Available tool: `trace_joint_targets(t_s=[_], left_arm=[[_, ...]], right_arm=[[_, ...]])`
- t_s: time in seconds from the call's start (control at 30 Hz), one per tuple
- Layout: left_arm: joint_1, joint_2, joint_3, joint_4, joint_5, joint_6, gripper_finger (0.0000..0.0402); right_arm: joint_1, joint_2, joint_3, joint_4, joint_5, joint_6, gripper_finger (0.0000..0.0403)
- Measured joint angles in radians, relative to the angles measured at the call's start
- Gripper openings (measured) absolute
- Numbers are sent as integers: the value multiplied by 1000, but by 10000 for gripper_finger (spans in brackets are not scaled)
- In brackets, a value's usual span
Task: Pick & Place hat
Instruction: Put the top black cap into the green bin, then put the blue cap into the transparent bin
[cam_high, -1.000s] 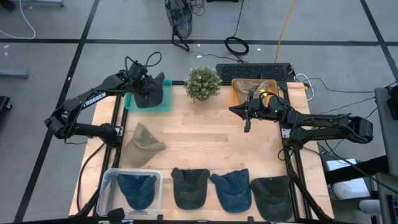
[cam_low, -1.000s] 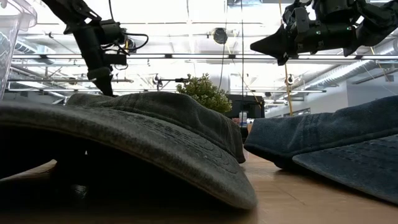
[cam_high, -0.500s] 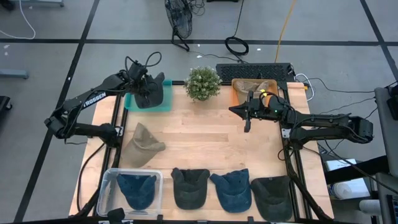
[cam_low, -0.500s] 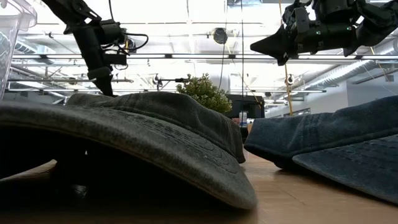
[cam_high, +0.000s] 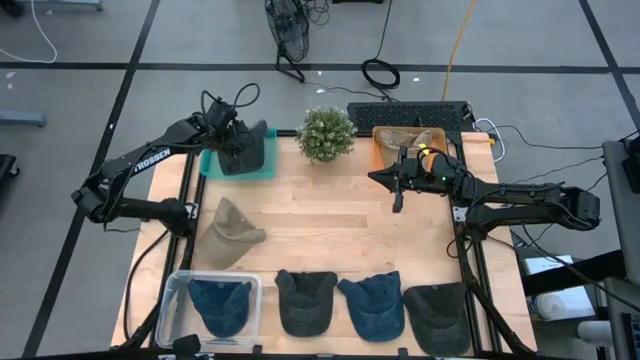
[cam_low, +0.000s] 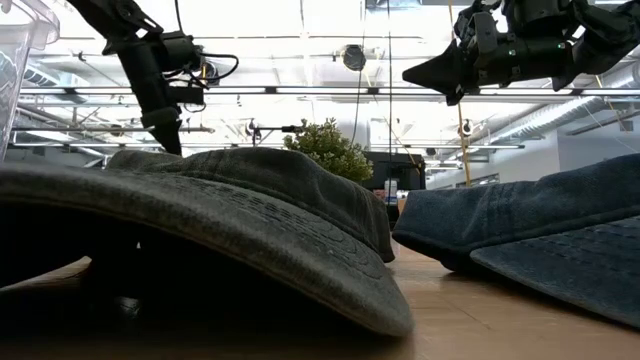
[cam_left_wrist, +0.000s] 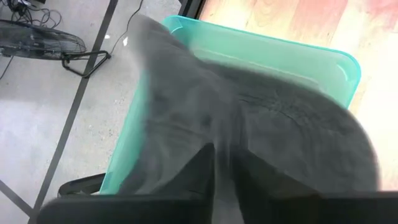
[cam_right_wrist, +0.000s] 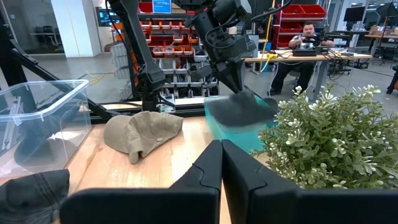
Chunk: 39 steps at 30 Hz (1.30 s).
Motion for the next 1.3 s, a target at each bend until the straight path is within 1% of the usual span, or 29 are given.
trace_joint_targets(t_s=[0.2, 0.37, 0.77, 0.83, 0.9, 1.0, 1.17, 1.3], left_arm=[[0, 0, 0, 0, -9, -24, 114], [-4, 0, 0, 0, -9, -67, 133], [-70, 0, 0, -40, 7, -120, 136], [-85, 0, 0, -39, -11, -175, 136], [-103, 0, 0, -36, -26, -264, 136], [-138, 0, 0, -35, -27, -369, 136], [-196, 0, 1, -76, -40, -386, 136], [-233, 0, 1, -74, -45, -419, 136]], right_arm=[[0, 0, 0, 0, 0, 0, 0], [0, 0, 0, 0, 0, 0, 0], [0, 0, 0, 0, 0, 0, 0], [0, 0, 0, 0, 0, 0, 0], [0, 0, 0, 0, 0, 0, 0], [0, 0, 0, 0, 0, -1, 0], [0, 0, 0, -1, 0, 0, 0], [0, 0, 0, -2, 0, 0, 0]])
